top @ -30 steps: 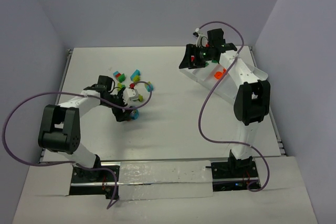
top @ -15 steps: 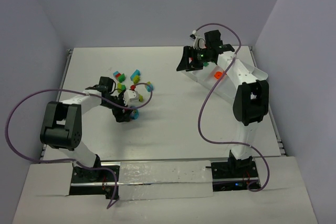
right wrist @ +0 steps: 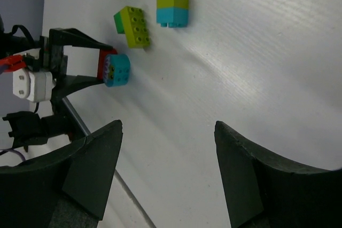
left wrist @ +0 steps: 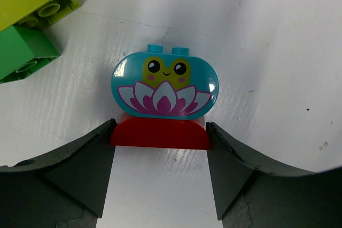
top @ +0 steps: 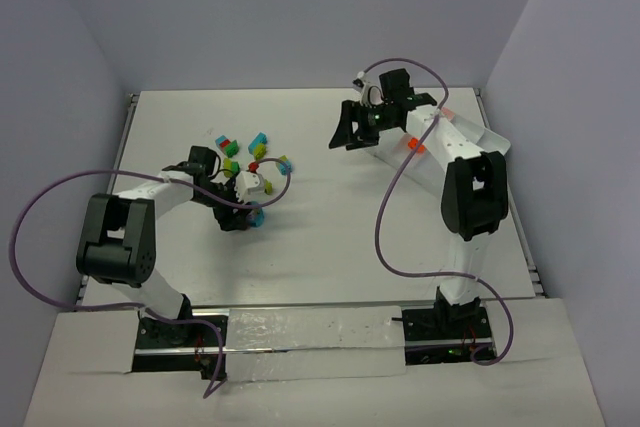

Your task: Sort the legos into containers by color

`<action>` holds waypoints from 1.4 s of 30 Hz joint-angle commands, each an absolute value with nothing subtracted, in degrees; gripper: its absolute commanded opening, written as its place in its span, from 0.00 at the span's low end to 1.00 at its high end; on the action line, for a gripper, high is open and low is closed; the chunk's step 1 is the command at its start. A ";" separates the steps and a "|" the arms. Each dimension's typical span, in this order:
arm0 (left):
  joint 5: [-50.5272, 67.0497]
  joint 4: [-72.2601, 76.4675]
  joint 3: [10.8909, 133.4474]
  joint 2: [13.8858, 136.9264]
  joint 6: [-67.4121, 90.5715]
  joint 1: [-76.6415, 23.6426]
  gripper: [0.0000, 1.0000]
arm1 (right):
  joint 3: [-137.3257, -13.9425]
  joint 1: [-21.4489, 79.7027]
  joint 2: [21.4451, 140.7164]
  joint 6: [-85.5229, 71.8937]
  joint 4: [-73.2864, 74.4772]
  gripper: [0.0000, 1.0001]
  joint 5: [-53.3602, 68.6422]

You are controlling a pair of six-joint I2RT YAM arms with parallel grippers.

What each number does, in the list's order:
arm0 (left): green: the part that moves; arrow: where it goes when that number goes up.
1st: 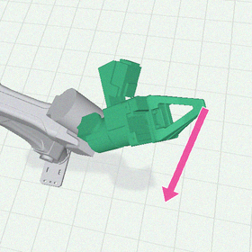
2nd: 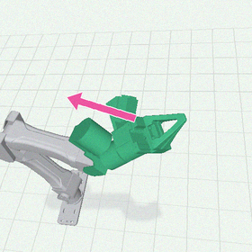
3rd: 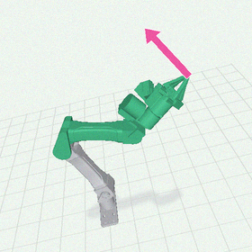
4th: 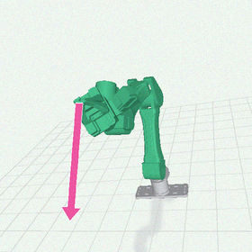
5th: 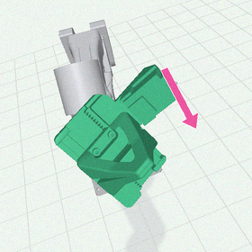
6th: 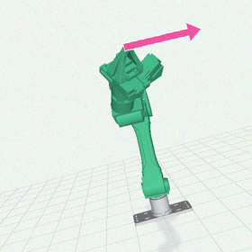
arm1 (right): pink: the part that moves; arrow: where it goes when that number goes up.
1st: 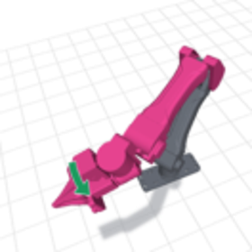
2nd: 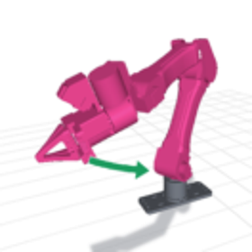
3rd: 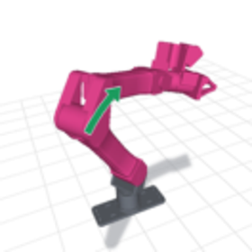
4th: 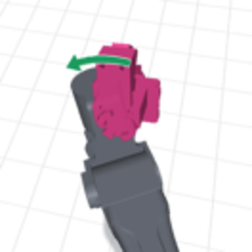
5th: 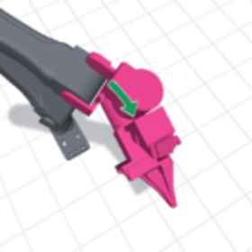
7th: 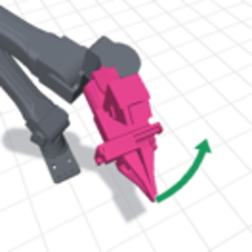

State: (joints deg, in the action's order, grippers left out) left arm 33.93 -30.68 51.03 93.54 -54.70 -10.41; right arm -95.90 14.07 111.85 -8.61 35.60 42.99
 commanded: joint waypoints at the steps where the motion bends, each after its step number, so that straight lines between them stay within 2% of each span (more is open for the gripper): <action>1: 37.37 -31.35 52.09 88.53 -54.67 -11.20 0.45 | -91.53 16.03 107.95 -11.81 31.15 0.77 47.42; 8: 38.06 -29.24 53.62 80.02 -46.58 -14.27 0.23 | -86.63 18.92 106.17 -16.99 24.77 0.81 53.22; 10: 38.23 -28.05 54.39 76.78 -41.05 -16.73 0.17 | -85.27 20.46 105.74 -18.26 23.50 0.89 55.34; 15: 36.50 -25.27 54.91 73.03 -33.37 -22.54 0.16 | -83.08 24.24 104.33 -21.00 19.38 0.96 60.38; 26: 35.13 -23.32 57.41 72.42 -27.31 -26.01 0.11 | -83.34 28.94 106.12 -18.97 20.99 0.94 63.65; 31: 34.82 -23.13 57.74 72.60 -26.98 -26.53 0.10 | -82.94 29.95 108.59 -20.91 19.68 0.89 65.55; 36: 33.97 -22.96 57.42 72.62 -27.31 -27.07 0.09 | -83.58 30.23 109.69 -22.76 18.44 0.67 67.54; 40: 33.56 -22.40 57.39 72.71 -27.16 -27.34 0.08 | -82.75 30.33 110.67 -25.33 16.06 0.62 69.81; 42: 33.39 -22.27 57.34 72.81 -27.11 -27.42 0.08 | -82.34 30.36 110.88 -26.40 15.01 0.54 70.25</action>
